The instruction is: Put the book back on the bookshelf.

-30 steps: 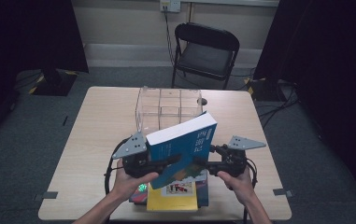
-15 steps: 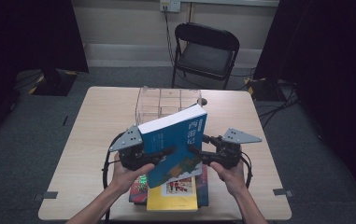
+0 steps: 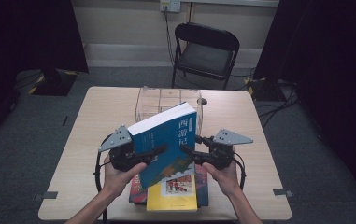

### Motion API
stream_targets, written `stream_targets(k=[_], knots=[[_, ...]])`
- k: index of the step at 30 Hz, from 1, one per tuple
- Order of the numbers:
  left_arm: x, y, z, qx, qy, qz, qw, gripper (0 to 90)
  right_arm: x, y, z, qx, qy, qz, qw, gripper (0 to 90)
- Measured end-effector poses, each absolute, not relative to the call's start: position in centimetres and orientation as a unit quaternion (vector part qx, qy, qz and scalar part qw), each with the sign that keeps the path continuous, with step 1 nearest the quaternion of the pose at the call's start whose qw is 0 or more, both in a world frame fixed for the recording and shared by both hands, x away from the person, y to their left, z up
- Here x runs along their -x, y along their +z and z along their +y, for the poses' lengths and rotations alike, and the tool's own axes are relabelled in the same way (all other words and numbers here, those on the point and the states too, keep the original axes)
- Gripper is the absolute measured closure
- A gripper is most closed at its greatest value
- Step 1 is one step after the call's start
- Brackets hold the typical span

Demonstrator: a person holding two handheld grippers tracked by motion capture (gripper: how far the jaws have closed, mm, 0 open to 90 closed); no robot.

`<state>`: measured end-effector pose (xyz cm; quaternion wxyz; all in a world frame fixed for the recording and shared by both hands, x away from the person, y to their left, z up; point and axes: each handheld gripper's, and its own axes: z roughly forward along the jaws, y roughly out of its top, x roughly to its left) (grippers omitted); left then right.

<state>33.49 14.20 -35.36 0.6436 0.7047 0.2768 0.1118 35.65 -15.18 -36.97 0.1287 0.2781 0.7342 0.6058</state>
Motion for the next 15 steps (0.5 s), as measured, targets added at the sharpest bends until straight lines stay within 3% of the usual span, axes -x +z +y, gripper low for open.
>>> stream_targets(k=[9, 15], knots=[[-33.44, -35.16, 13.94, -0.713, 0.138, 0.285, 0.625, 60.3, -35.77, -36.89, -14.95, -0.281, 0.595, 0.74, 0.138, 47.2], [-33.52, -35.13, 13.99, -0.712, 0.136, 0.289, 0.626, 60.6, -36.17, -37.18, -14.98, -0.283, 0.581, 0.75, 0.137, 39.0]])
